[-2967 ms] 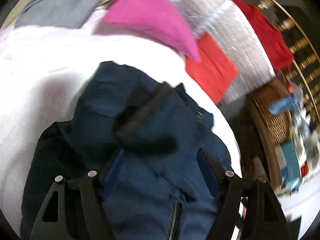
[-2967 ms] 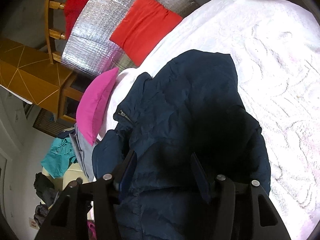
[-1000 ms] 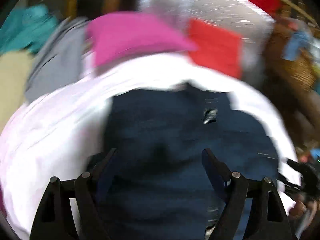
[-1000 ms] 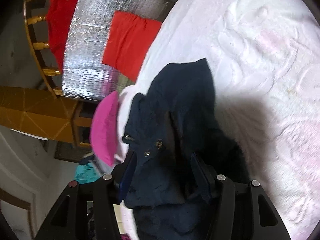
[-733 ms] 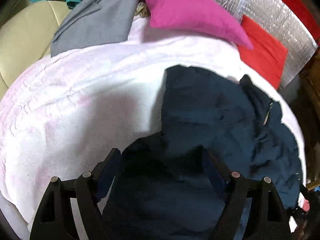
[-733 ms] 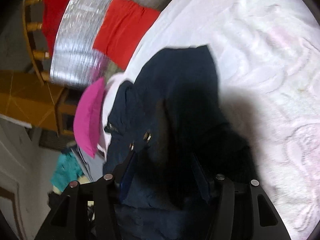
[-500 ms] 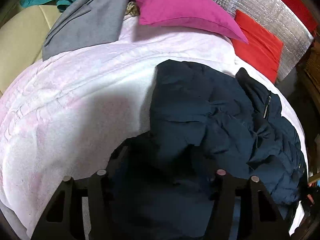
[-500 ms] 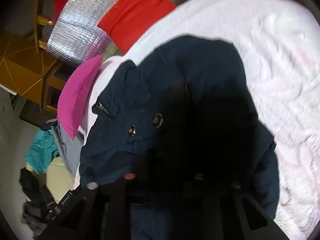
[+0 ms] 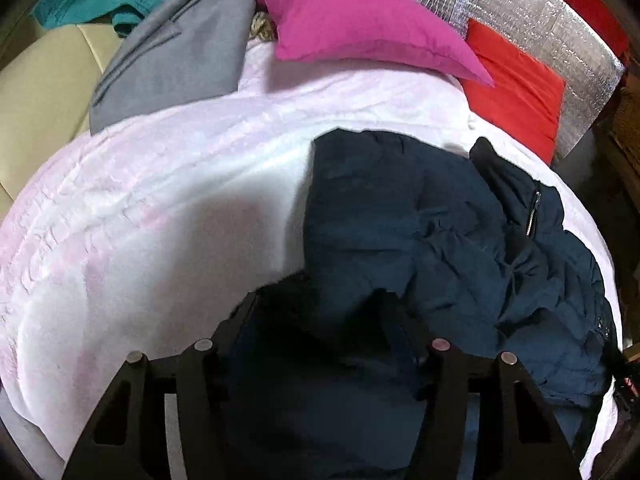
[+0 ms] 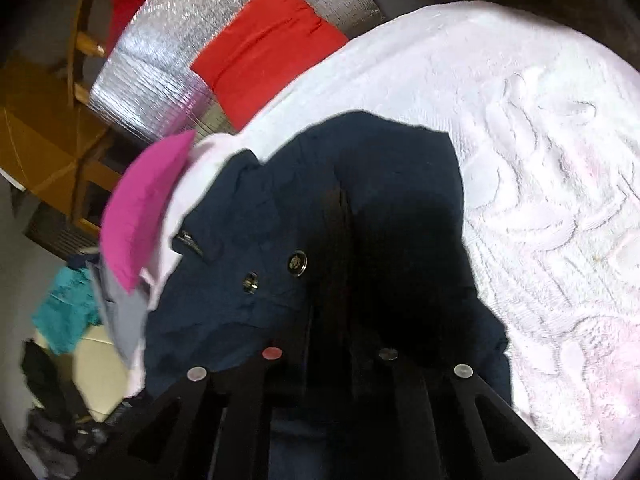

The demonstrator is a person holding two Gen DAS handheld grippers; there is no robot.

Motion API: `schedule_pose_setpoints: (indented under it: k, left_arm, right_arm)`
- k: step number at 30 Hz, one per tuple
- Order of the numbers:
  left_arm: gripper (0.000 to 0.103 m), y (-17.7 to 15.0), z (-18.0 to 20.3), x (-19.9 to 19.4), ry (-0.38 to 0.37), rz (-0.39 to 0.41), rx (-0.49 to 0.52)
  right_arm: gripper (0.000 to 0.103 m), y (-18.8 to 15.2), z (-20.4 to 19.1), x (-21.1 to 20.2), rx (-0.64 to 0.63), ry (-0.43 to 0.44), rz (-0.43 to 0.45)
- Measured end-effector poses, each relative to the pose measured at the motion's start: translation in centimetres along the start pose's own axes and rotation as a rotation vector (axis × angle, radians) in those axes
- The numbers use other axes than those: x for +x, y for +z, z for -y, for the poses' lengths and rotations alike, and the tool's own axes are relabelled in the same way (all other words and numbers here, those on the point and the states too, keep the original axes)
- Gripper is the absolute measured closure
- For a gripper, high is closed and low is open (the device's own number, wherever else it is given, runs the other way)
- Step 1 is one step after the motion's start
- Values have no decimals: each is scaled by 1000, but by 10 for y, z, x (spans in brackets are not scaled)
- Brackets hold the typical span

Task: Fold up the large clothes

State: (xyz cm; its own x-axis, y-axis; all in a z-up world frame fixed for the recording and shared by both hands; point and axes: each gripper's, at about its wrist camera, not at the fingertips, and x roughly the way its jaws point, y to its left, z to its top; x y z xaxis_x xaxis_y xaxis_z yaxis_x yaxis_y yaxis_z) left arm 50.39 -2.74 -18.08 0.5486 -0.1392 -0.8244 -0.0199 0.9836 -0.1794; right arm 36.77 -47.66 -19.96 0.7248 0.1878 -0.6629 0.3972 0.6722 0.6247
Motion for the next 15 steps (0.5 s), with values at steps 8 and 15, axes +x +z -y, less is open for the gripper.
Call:
schedule_pose_setpoints:
  k: [8, 15]
  left_arm:
    - [35, 7, -10, 1, -36, 0, -65]
    - [35, 5, -15, 19, -78, -54, -110]
  right_arm:
    - [32, 21, 42, -31, 87, -2, 85]
    - [32, 17, 40, 19, 80, 35, -86]
